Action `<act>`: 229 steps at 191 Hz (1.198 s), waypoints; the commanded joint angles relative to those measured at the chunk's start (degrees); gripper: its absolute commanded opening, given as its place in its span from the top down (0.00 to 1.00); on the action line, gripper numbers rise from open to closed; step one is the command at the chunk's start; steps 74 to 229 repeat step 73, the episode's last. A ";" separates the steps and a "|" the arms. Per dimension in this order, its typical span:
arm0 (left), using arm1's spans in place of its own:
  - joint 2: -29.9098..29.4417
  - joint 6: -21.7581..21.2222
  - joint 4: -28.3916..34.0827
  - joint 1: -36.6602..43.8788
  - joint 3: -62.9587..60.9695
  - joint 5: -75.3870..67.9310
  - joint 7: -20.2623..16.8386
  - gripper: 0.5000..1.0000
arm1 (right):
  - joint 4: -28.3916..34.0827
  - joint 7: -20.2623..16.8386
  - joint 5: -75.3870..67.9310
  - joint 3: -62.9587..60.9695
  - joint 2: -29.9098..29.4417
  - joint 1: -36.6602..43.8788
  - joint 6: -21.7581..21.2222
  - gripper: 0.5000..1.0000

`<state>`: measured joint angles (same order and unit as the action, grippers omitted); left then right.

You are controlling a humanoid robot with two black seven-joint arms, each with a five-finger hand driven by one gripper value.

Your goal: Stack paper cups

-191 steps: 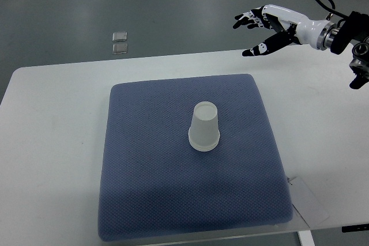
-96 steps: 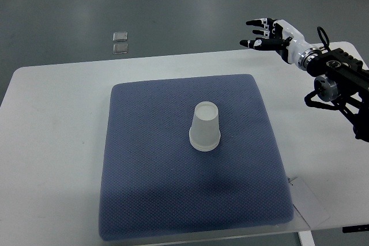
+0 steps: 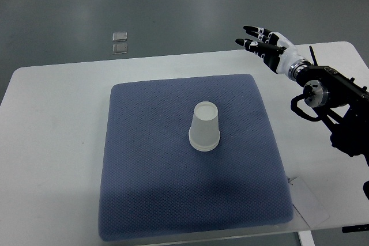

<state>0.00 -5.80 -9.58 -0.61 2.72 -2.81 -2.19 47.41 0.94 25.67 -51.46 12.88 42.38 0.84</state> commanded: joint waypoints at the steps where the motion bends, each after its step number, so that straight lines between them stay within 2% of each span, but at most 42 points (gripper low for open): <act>1: 0.00 0.00 0.00 0.00 0.00 0.00 -0.01 0.00 | -0.57 0.03 0.08 -0.22 -0.49 -0.28 0.04 0.19; 53: 0.00 0.00 0.00 0.00 0.00 0.00 -0.01 0.00 | -2.50 0.20 0.35 -0.22 -2.07 -1.42 0.13 0.19; 229: 0.00 0.00 0.00 0.00 0.00 0.00 -0.01 0.00 | -2.50 0.20 0.44 -0.13 -2.33 -1.69 0.13 0.19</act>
